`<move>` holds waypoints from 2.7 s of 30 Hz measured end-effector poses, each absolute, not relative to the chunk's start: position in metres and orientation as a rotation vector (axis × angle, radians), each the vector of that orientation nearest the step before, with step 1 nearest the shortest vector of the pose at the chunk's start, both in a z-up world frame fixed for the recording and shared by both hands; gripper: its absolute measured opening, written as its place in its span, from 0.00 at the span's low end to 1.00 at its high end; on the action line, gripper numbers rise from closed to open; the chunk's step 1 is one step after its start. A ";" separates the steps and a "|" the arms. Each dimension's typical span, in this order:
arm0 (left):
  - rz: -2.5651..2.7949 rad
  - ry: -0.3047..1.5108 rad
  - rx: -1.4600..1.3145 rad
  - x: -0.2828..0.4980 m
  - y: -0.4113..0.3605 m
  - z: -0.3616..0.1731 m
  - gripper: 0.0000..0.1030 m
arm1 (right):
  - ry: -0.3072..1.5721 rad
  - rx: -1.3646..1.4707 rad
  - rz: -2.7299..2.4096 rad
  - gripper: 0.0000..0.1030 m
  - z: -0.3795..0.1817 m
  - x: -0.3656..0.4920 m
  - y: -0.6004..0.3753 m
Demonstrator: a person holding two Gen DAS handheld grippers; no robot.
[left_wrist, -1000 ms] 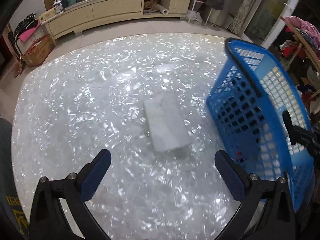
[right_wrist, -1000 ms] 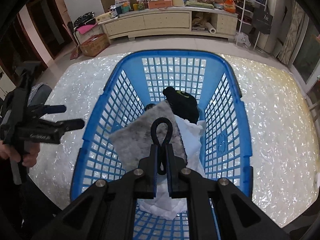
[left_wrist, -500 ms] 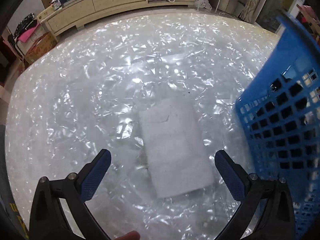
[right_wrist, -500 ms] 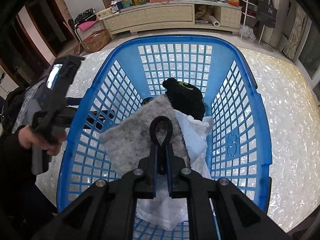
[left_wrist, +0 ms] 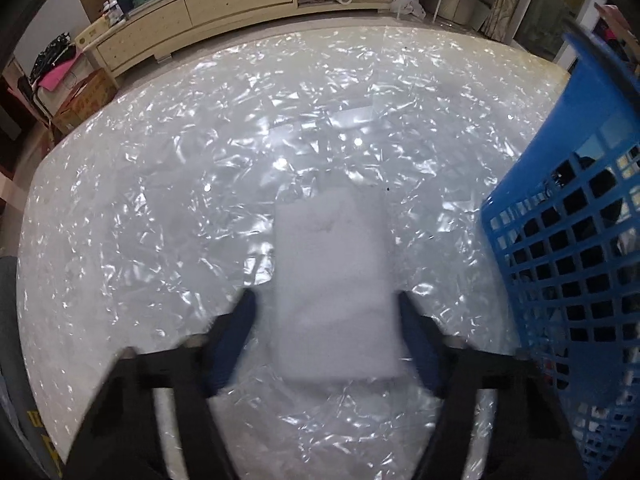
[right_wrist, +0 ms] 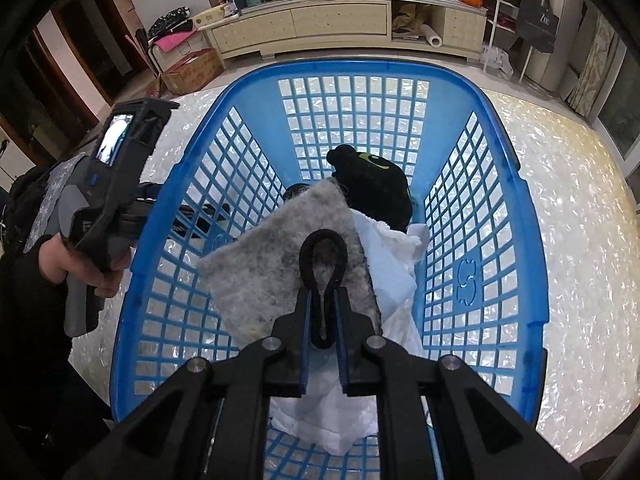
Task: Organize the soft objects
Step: 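Grasp the white pad with the left tool, then carry the white pad over the basket and release it with the left tool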
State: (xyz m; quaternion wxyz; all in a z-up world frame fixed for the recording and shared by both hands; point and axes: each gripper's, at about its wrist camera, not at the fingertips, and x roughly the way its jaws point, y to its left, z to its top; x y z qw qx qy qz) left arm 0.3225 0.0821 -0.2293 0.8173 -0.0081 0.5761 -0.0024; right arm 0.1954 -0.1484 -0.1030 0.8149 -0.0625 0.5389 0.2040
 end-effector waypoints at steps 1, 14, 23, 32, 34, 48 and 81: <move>-0.015 1.238 -0.023 0.322 0.084 -0.229 0.50 | 1.150 -0.136 0.434 0.25 -0.102 0.194 -0.148; -0.096 1.158 -0.082 0.261 0.091 -0.169 0.49 | 1.120 -0.124 0.403 0.74 -0.082 0.176 -0.159; -0.188 1.029 -0.047 0.199 0.059 -0.087 0.49 | 1.030 -0.141 0.330 0.99 -0.054 0.148 -0.178; -0.293 0.969 0.014 0.177 0.005 -0.047 0.49 | 0.997 -0.136 0.235 1.00 -0.054 0.129 -0.214; -0.311 0.965 0.030 0.177 -0.008 -0.044 0.49 | 0.993 -0.134 0.215 1.00 -0.054 0.129 -0.213; -0.356 1.003 0.111 0.211 -0.069 -0.064 0.49 | 0.990 -0.039 0.212 1.00 -0.057 0.134 -0.238; -0.338 1.101 0.246 0.259 -0.110 -0.129 0.75 | 1.054 0.039 0.226 1.00 -0.075 0.150 -0.251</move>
